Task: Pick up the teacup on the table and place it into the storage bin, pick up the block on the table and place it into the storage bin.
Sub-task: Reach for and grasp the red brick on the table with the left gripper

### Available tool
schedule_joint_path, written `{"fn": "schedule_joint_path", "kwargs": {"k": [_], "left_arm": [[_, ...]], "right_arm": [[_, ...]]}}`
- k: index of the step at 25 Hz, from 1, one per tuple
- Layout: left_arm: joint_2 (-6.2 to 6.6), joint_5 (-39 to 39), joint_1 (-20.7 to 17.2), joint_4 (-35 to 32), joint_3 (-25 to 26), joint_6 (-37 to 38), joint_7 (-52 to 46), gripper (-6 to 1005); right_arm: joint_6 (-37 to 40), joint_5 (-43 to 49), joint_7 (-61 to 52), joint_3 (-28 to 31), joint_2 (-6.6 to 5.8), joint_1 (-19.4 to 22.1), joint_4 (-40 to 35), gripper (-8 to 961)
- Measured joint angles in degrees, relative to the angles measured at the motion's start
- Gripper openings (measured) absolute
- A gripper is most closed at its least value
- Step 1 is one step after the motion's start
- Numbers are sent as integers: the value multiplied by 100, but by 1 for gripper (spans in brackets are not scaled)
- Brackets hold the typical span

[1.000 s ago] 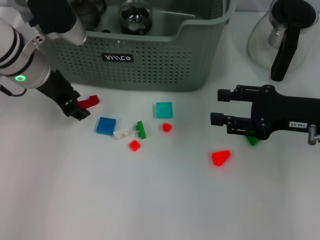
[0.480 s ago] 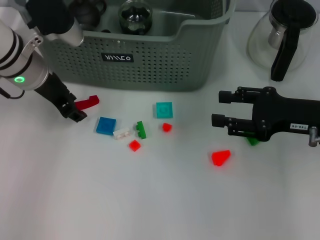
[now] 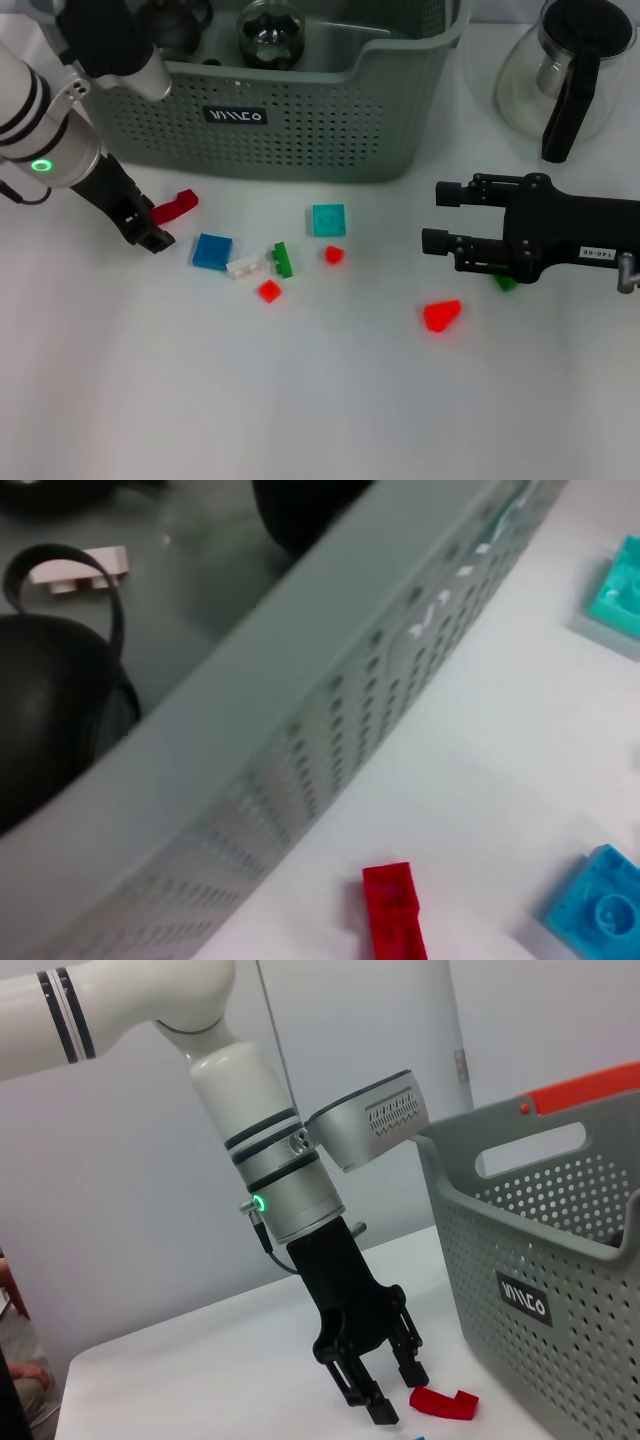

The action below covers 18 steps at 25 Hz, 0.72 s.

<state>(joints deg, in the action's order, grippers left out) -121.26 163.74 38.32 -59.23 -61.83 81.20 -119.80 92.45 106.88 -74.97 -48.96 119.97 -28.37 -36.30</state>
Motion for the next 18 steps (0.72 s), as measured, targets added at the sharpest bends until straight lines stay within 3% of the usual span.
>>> {"fn": "schedule_joint_path", "kwargs": {"k": [13, 18], "left_arm": [[-26, 0, 9, 19, -41, -227, -234, 517], [44, -1, 117, 268, -22, -259, -378, 503]], "right_arm": [[1, -6, 0, 0, 0, 0, 0, 674], [-6, 1, 0, 0, 0, -8, 0, 674]]}}
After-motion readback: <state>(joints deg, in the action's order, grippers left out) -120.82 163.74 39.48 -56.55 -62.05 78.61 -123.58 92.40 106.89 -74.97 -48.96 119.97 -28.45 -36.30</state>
